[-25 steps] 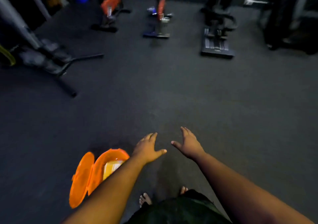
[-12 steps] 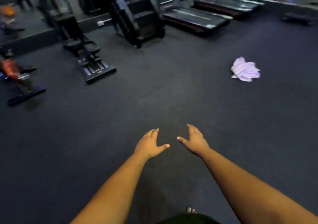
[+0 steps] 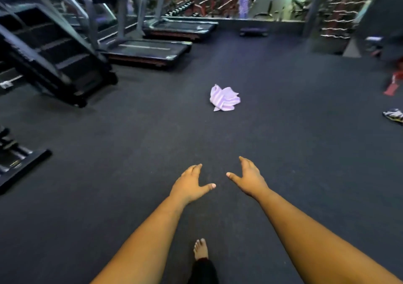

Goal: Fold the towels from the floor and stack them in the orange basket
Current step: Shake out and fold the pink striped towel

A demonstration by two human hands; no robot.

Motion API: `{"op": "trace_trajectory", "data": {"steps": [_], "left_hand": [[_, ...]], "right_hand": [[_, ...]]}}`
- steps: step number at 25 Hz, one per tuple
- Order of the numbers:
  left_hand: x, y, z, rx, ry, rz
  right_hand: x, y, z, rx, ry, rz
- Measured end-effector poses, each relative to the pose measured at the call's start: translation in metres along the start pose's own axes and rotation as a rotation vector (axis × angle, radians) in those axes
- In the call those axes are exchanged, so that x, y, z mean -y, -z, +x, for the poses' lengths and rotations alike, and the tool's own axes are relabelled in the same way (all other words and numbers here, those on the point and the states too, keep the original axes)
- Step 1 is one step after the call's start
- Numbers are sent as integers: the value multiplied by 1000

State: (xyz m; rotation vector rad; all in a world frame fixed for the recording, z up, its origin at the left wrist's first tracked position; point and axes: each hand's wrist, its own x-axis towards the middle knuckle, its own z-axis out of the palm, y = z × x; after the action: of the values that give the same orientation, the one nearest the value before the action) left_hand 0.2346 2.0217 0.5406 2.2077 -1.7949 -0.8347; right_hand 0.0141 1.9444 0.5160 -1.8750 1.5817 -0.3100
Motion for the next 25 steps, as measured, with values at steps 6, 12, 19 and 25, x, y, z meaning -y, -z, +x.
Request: {"op": "trace_trajectory", "data": {"steps": [6, 12, 19, 25], "left_hand": [[-30, 32, 176, 82, -80, 7], [-62, 83, 329, 126, -102, 27], [-101, 107, 527, 136, -84, 33], [-138, 137, 673, 156, -1, -2]], "right_hand": [[-7, 44, 151, -31, -109, 1], [-1, 88, 289, -27, -147, 2], [-32, 129, 484, 6, -126, -10], [-42, 187, 650, 95, -116, -45]]}}
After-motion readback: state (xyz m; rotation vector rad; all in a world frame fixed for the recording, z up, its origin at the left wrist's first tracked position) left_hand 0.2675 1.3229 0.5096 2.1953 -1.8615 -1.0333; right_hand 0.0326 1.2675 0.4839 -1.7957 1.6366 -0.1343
